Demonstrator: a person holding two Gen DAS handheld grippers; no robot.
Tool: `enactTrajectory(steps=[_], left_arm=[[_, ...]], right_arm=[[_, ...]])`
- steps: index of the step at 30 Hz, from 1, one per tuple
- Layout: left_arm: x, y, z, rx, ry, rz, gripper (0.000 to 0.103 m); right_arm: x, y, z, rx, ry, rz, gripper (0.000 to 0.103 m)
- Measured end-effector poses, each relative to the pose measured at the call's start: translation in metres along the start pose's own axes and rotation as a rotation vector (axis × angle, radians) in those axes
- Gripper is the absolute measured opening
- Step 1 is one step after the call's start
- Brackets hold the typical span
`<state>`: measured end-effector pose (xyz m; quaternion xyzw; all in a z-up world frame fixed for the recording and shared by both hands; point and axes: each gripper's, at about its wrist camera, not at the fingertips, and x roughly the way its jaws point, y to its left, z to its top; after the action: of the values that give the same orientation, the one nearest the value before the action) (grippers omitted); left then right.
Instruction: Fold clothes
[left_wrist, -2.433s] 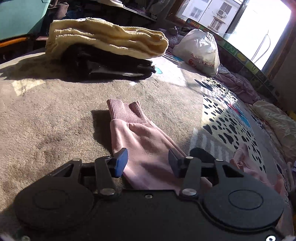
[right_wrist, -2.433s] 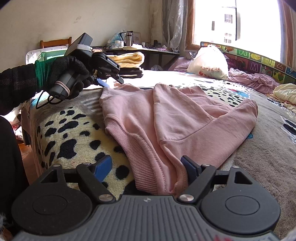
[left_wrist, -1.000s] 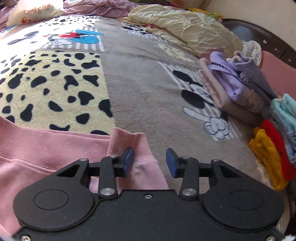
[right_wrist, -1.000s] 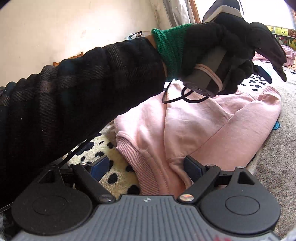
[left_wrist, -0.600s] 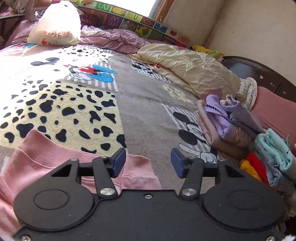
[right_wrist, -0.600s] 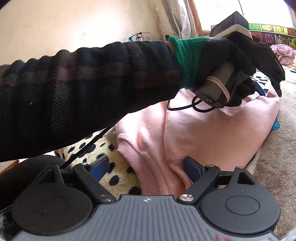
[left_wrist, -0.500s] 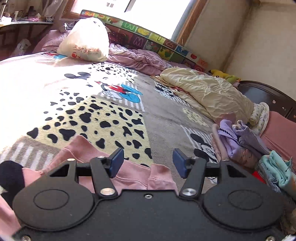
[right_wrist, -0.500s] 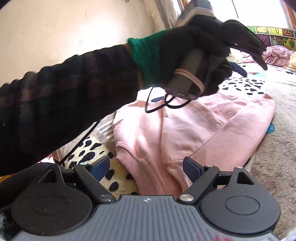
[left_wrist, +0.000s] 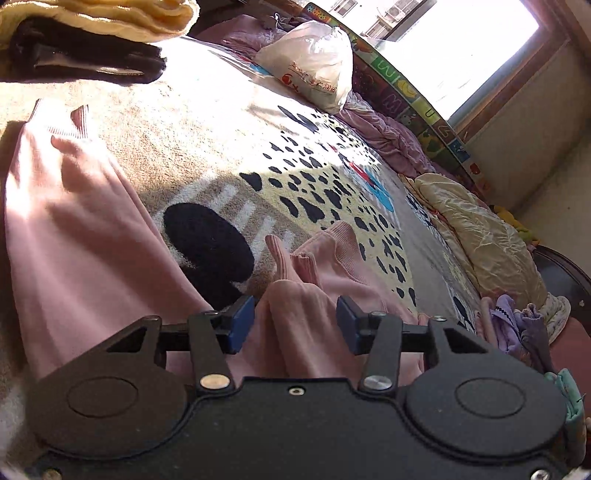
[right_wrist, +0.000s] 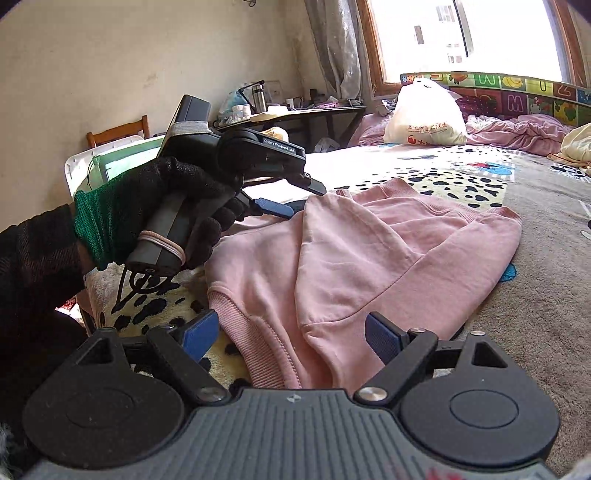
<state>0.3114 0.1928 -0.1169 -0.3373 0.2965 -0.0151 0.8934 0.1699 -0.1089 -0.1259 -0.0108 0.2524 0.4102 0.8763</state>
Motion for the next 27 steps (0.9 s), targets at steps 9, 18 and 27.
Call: enactTrajectory(steps=[9, 18, 27], left_arm=[[-0.004, -0.03, 0.003, 0.085, -0.045, -0.022, 0.007], [-0.02, -0.11, -0.004, 0.255, -0.128, -0.037, 0.005], [0.047, -0.199, -0.019, 0.345, -0.001, 0.026, 0.005]], right_arm=[[0.01, 0.005, -0.008, -0.037, 0.04, -0.004, 0.086], [0.002, 0.001, -0.006, -0.005, 0.025, -0.01, 0.086], [-0.001, -0.005, -0.009, 0.023, 0.097, 0.052, 0.087]])
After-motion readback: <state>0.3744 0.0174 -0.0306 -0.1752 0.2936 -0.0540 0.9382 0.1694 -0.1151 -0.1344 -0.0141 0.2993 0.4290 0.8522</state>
